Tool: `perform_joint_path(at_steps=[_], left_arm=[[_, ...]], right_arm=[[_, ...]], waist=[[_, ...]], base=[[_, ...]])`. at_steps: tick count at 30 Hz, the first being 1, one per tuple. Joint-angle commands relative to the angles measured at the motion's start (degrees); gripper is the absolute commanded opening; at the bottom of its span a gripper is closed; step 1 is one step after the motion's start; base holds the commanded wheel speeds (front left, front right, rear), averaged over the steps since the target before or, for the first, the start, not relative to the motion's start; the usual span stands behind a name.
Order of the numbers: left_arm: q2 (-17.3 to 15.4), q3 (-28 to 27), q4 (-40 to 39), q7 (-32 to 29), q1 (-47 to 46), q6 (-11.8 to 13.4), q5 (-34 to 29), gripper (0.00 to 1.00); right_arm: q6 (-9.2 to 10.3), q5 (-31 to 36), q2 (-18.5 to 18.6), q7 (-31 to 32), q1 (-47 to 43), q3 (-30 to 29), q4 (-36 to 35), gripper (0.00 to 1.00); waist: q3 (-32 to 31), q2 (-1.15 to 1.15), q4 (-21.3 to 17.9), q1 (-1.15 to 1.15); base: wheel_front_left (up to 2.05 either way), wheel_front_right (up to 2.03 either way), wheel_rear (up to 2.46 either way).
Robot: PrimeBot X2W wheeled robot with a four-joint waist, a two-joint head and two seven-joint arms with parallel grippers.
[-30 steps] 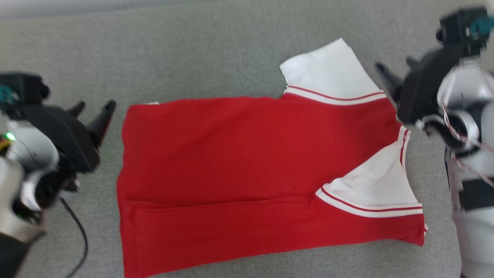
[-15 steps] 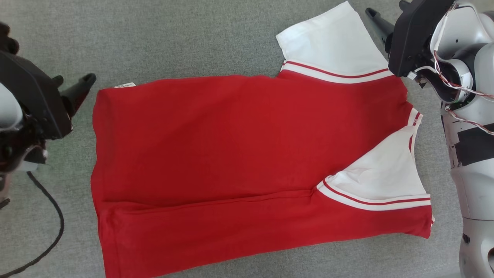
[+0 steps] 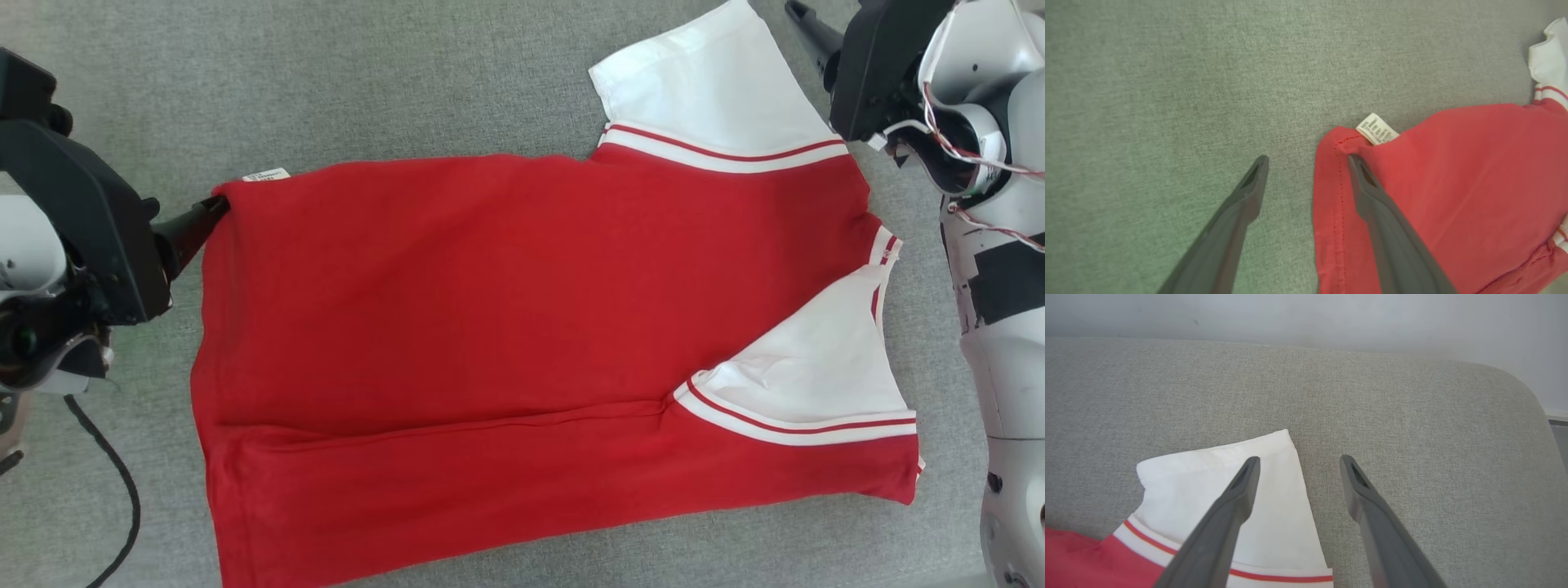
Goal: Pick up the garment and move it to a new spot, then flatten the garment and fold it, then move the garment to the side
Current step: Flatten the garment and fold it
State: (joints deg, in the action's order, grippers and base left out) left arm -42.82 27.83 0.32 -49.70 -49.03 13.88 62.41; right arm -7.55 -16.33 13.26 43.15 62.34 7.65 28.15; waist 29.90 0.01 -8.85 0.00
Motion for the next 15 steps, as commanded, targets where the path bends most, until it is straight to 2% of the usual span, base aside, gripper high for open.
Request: perform_joint_path(at_steps=[1,7,15], left_arm=[[-0.3,0.5,0.1,0.1,0.8,0.1,-1.3,1.0],[1.7,0.6,2.0,1.5,-0.4,-0.7,-0.7,1.0],[0.2,-1.3,1.5,2.6,-1.7,-0.7,-0.9,1.0]], right_arm=[[0.13,0.0,-0.3,-0.5,0.7,0.2,0.3,1.0],[0.13,-0.2,-0.9,-1.7,2.0,1.1,1.8,1.0],[0.13,-0.5,-0.3,-2.8,1.6,1.6,3.5,1.0]], waist=[[0.4,-0.01,-0.3,0.0],[1.1,-0.01,-0.8,0.0],[0.7,-0.01,-0.8,0.0]], base=[[0.0,0.0,0.0],[0.0,0.0,0.0],[0.0,0.0,0.0]])
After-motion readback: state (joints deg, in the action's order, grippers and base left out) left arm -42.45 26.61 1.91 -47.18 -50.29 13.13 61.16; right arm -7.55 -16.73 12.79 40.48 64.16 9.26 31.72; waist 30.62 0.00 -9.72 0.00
